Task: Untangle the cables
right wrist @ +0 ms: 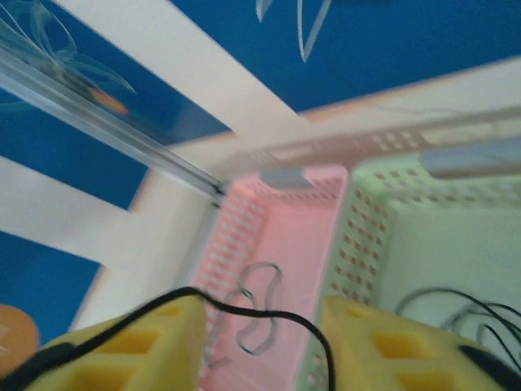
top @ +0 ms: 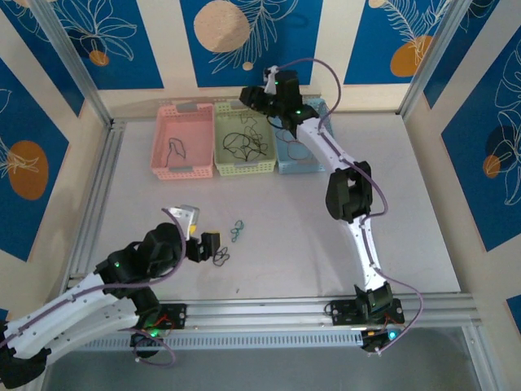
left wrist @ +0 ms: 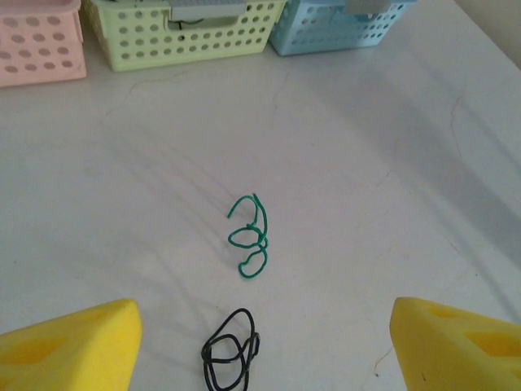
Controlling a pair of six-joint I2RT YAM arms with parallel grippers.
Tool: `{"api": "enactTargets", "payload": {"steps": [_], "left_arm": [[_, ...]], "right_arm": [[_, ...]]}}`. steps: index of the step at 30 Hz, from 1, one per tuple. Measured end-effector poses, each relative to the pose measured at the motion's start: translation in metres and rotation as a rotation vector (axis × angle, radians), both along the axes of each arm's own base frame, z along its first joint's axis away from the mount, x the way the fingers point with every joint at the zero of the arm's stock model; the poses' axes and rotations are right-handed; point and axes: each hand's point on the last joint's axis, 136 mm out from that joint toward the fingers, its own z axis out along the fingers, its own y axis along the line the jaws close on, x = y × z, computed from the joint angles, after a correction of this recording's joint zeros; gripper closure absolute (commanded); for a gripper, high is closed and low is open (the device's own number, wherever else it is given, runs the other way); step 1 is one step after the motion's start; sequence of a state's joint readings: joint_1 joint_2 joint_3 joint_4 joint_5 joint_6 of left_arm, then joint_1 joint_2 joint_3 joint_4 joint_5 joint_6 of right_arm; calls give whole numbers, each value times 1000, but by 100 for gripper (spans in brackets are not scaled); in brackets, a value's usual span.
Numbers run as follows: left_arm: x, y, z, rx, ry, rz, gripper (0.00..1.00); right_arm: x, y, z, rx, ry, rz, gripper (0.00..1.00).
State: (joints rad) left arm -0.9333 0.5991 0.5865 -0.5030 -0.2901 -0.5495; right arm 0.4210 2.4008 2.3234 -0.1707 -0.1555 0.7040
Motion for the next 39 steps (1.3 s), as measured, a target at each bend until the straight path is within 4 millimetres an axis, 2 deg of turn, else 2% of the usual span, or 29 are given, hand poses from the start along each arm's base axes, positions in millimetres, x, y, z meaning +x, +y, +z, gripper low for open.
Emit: {"api": "enactTargets", "payload": {"steps": [2, 5, 7, 10, 12, 14, 17, 19, 21, 25, 28, 32, 39], "left_arm": [[0, -1, -5, 10, 18, -1, 19], [-1, -3, -13, 17, 46, -1, 19], [-2, -4, -19, 29, 65, -4, 19], [-3, -5, -26, 40, 89, -3, 19], [-3, -5, -29, 43, 101, -1, 19], [-3, -5, -33, 51, 113, 3, 19], [-4, -4, -36, 50, 127, 14, 19], [-4, -3, -40, 49, 138, 24, 19], [-5, -1, -45, 55, 152, 36, 20], [-5, 4, -54, 79, 185, 72, 21], [-5, 10, -58, 75, 189, 103, 22], [-8, 17, -60, 63, 192, 128, 22], [-8, 21, -61, 70, 194, 138, 22]], "right_arm": [[-5, 3, -11, -41, 10, 4, 43], [-20, -1, -20, -112, 23, 0, 40], [-35, -11, -22, -165, 31, -7, 40], [-63, -34, -10, -233, 25, -29, 39], [-87, -52, 3, -260, 5, -44, 41], [-119, -69, 16, -263, -24, -41, 44], [-168, -84, 19, -243, -56, -7, 47], [-198, -81, 6, -240, -49, 40, 51], [-228, -68, -18, -249, -18, 105, 55], [-286, -32, -85, -290, 122, 251, 62], [-316, -7, -120, -327, 211, 320, 63], [-330, 8, -157, -386, 305, 323, 63], [-316, 15, -192, -409, 447, 241, 67]]}}
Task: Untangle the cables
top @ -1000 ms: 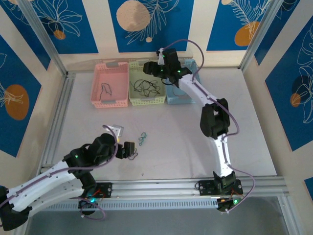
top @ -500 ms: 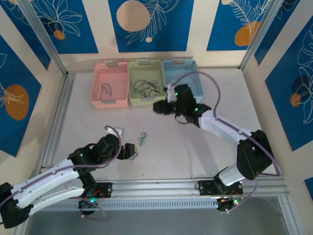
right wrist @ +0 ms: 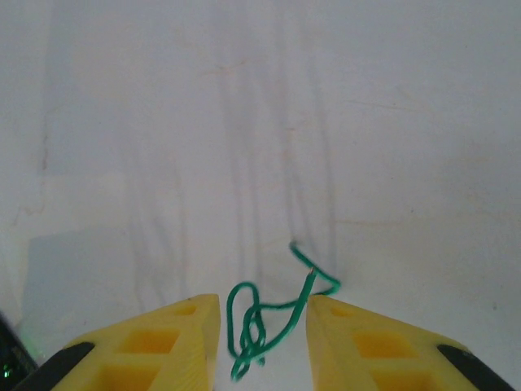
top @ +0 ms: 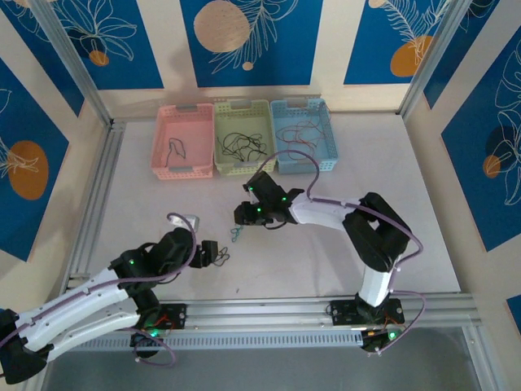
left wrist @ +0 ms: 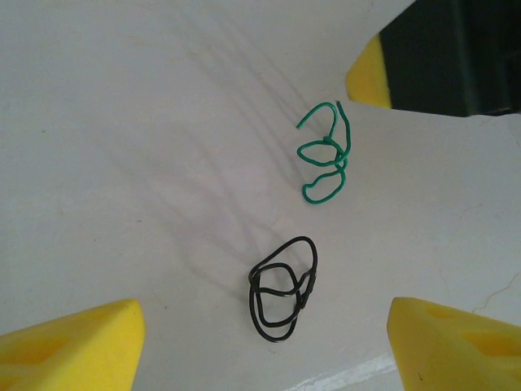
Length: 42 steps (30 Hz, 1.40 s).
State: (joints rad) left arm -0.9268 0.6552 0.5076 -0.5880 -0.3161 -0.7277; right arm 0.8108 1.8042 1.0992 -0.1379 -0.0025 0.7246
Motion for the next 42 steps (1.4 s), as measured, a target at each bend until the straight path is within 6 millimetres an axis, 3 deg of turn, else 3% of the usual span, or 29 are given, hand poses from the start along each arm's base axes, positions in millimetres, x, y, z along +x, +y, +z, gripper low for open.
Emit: {"api": "enactTargets", "payload": {"steps": [5, 16, 24, 28, 32, 39, 42], "left_arm": [[0, 0, 0, 2, 1, 1, 22], [0, 1, -1, 7, 3, 2, 21], [2, 1, -2, 8, 4, 5, 21], [1, -3, 0, -1, 1, -12, 20], [2, -9, 3, -19, -9, -39, 20], [-3, -38, 23, -136, -38, -169, 19], [-8, -55, 39, -207, -56, -248, 18]], "right_arm": [[2, 3, -14, -25, 66, -41, 68], [-11, 5, -20, -71, 107, -58, 69], [-10, 6, -30, -92, 127, -80, 98], [-5, 8, -23, -63, 99, -86, 100], [-6, -3, 10, 18, 34, -98, 100], [6, -43, 126, 301, -170, -181, 100], [6, -66, 163, 399, -232, -218, 100]]}}
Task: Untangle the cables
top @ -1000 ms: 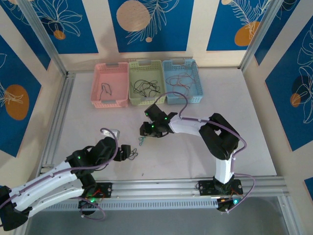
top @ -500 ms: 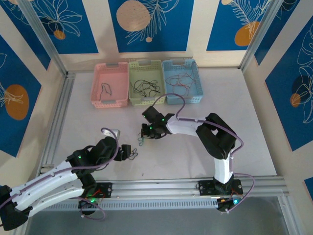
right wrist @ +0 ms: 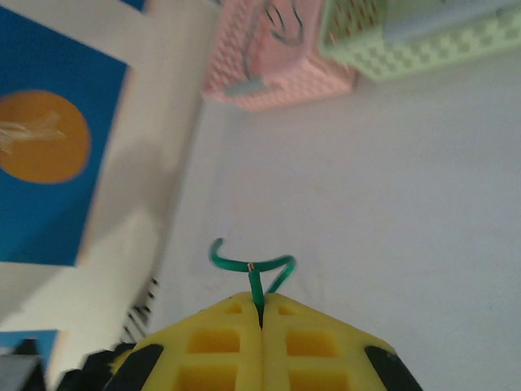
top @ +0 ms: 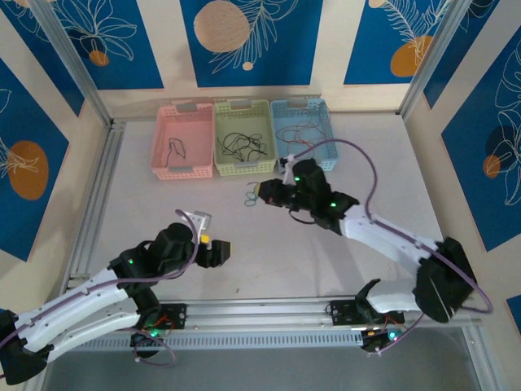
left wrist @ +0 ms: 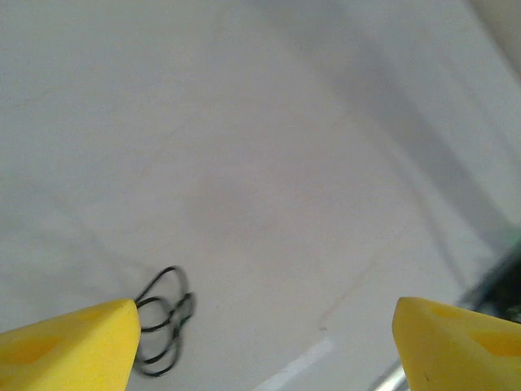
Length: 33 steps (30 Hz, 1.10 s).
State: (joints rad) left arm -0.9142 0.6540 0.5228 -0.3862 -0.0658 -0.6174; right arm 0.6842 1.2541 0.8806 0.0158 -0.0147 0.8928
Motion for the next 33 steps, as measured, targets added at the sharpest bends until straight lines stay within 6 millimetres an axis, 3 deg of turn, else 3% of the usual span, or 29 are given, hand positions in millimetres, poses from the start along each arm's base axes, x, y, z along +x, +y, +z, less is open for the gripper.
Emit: {"api": "enactTargets", "payload": {"steps": [6, 12, 19, 26, 33], "left_arm": [[-14, -36, 44, -162, -31, -180, 18], [-28, -65, 86, -306, -57, -341, 17], [-29, -86, 111, -374, -82, -420, 18], [-27, -83, 122, -366, -119, -414, 17], [-17, -75, 159, -382, -169, -359, 18]], "right_arm": [[-20, -31, 53, 157, -84, -10, 100], [-48, -36, 85, 281, -123, 60, 100], [-63, -28, 89, 330, -105, 148, 100], [-87, -23, 95, 300, -186, 264, 100], [-106, -18, 87, 213, -295, 383, 100]]}}
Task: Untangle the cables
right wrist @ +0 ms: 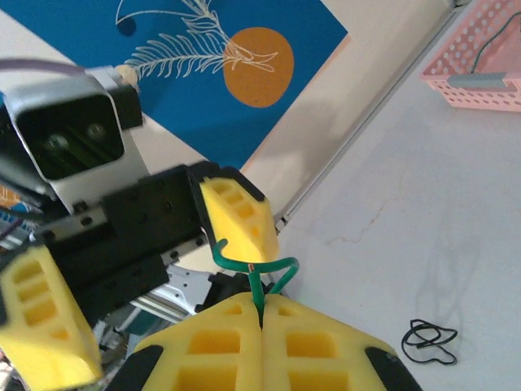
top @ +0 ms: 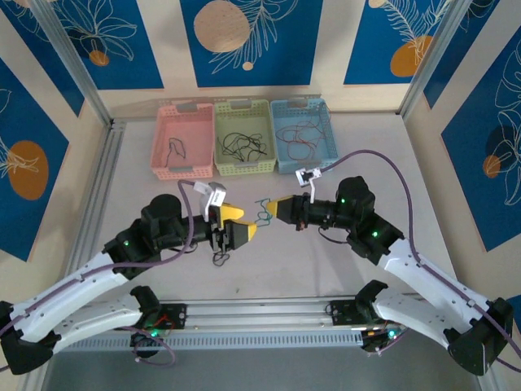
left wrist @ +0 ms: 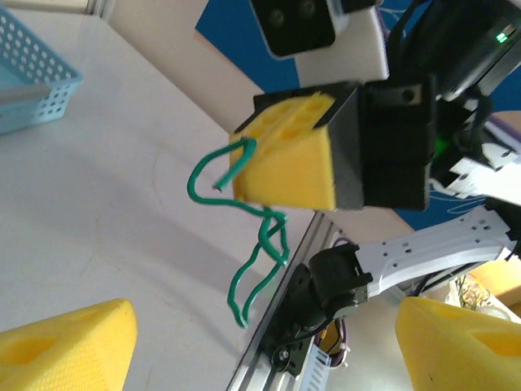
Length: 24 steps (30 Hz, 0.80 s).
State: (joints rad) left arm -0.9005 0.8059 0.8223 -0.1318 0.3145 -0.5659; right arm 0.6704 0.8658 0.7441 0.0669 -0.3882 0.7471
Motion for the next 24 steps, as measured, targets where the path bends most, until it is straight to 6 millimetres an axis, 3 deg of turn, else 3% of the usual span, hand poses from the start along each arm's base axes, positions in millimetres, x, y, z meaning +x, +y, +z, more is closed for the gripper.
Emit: {"api": "enactTargets", "payload": {"steps": [5, 11, 20, 24], "left_arm": [[-3, -8, -2, -2, 17, -44, 23], [1, -23, -21, 27, 86, -75, 29], [0, -36, -26, -17, 95, -132, 49], [-1, -39, -31, -28, 99, -149, 66]], "right_arm": [[-6, -2, 5, -3, -77, 21, 100], [-14, 0, 9, -11, -149, 48, 100], [-9, 0, 6, -4, -143, 20, 100], [-5, 0, 4, 3, -120, -5, 100]]}}
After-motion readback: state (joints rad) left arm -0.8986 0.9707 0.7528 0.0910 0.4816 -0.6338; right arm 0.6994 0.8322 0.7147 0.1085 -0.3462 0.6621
